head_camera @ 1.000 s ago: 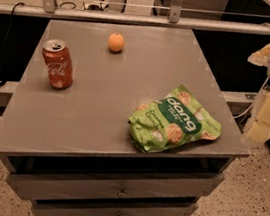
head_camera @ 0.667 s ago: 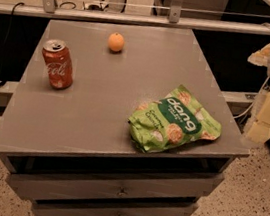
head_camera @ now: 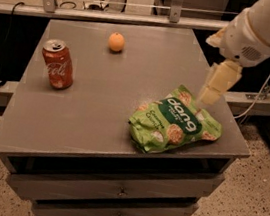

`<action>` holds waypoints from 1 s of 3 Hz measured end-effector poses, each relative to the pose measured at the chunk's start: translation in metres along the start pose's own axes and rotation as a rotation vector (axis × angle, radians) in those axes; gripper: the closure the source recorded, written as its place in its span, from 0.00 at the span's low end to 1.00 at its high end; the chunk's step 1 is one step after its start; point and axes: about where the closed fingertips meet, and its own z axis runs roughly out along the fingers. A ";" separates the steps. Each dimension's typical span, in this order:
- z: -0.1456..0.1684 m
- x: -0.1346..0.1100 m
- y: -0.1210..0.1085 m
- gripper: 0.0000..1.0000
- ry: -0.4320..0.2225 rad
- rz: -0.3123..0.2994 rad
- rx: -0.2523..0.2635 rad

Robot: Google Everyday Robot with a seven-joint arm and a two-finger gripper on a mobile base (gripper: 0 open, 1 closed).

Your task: Move orange near green rice chip bag

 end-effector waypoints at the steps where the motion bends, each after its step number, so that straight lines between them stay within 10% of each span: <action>1: 0.046 -0.035 -0.049 0.00 -0.120 -0.014 -0.021; 3: 0.128 -0.096 -0.122 0.00 -0.321 0.088 -0.064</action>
Offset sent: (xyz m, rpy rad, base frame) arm 0.1875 0.1127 -0.0457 0.3802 0.0262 0.0631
